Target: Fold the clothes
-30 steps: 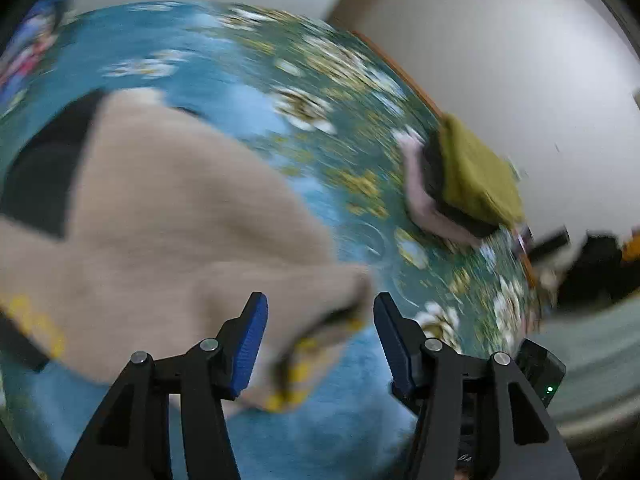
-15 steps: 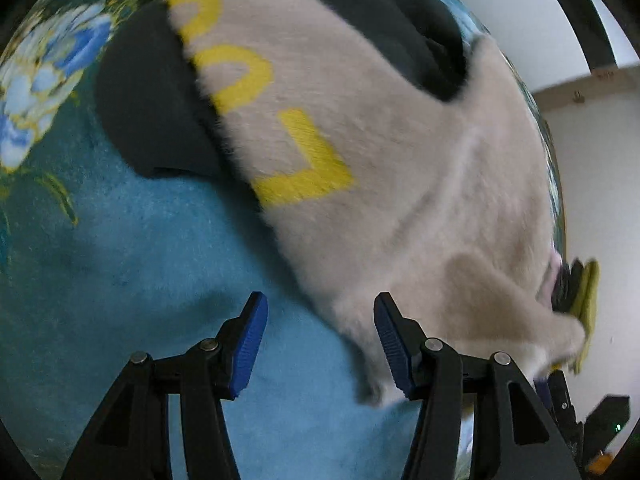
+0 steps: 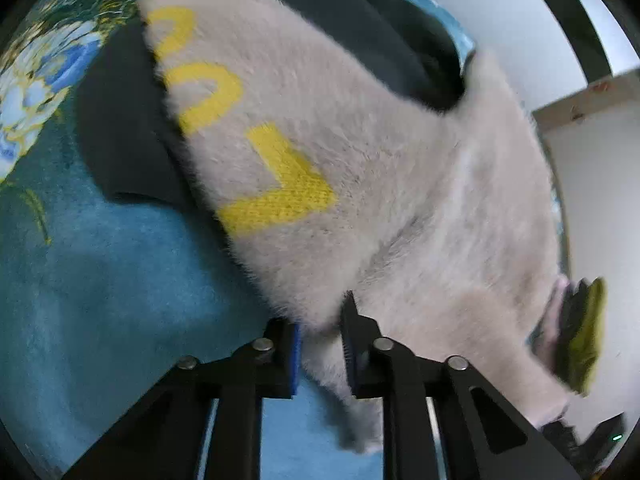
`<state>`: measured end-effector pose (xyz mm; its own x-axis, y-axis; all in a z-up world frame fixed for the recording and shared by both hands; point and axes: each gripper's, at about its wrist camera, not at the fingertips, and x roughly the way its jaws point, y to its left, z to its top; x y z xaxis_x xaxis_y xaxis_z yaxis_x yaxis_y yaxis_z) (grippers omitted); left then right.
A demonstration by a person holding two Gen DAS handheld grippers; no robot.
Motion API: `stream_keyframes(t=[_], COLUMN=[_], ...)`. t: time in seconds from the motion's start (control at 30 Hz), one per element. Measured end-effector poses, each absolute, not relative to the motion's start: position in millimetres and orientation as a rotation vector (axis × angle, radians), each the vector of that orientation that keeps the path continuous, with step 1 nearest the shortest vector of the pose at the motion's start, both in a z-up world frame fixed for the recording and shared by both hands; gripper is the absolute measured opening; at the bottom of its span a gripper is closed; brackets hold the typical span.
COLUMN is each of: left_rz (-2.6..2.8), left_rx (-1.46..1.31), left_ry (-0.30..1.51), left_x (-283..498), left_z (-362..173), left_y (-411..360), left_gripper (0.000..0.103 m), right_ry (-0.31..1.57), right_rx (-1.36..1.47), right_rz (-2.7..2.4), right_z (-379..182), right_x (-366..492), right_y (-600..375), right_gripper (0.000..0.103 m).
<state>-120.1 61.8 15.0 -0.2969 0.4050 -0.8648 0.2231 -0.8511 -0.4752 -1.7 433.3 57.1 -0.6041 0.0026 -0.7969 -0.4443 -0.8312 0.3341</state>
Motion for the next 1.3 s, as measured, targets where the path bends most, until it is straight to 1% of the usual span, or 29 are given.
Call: stream_keyframes(t=[0.1, 0.2, 0.37, 0.43, 0.5, 0.67, 0.83, 0.97, 1.03, 1.13, 1.2, 1.27, 1.3], left_rz=[2.302, 2.319, 2.341, 2.336, 2.345, 2.345, 2.349, 2.353, 2.316, 2.229, 2.189, 2.185, 2.186], left_rx=[-1.691, -1.543, -1.304, -1.232, -1.153, -1.006, -0.928, -0.867, -0.851, -0.897, -0.942, -1.004, -1.058], left_ry=[-0.874, -0.913, -0.886, -0.868, -0.839, -0.797, -0.767, -0.740, -0.693, -0.563, -0.532, -0.517, -0.506], left_x=[-115, -114, -131, -133, -131, -107, -67, -32, -14, 1, -3, -15, -25], left_z=[45, 90, 174, 196, 222, 254, 280, 299, 322, 362, 378, 378, 369], left_y=[53, 49, 45, 32, 41, 44, 26, 10, 2, -7, -11, -7, -2], left_gripper=[0.012, 0.010, 0.009, 0.009, 0.009, 0.009, 0.008, 0.008, 0.008, 0.008, 0.009, 0.009, 0.009], right_ry=[0.772, 0.774, 0.780, 0.743, 0.705, 0.613, 0.567, 0.573, 0.581, 0.616, 0.620, 0.644, 0.650], right_rx=[-1.190, -1.129, -0.965, -0.914, -0.862, -0.734, -0.642, -0.577, -0.542, -0.506, -0.501, -0.577, -0.648], right_rz=[2.532, 2.583, 2.661, 2.692, 2.722, 2.796, 2.857, 2.933, 2.978, 3.053, 3.088, 3.094, 3.088], right_z=[70, 89, 143, 165, 187, 231, 258, 277, 293, 323, 343, 351, 347], right_x=[3, 9, 20, 25, 31, 60, 102, 143, 168, 201, 208, 195, 183], right_y=[434, 434, 443, 442, 441, 429, 420, 410, 402, 395, 396, 401, 404], right_gripper=[0.010, 0.010, 0.009, 0.009, 0.009, 0.009, 0.009, 0.009, 0.009, 0.009, 0.009, 0.009, 0.009])
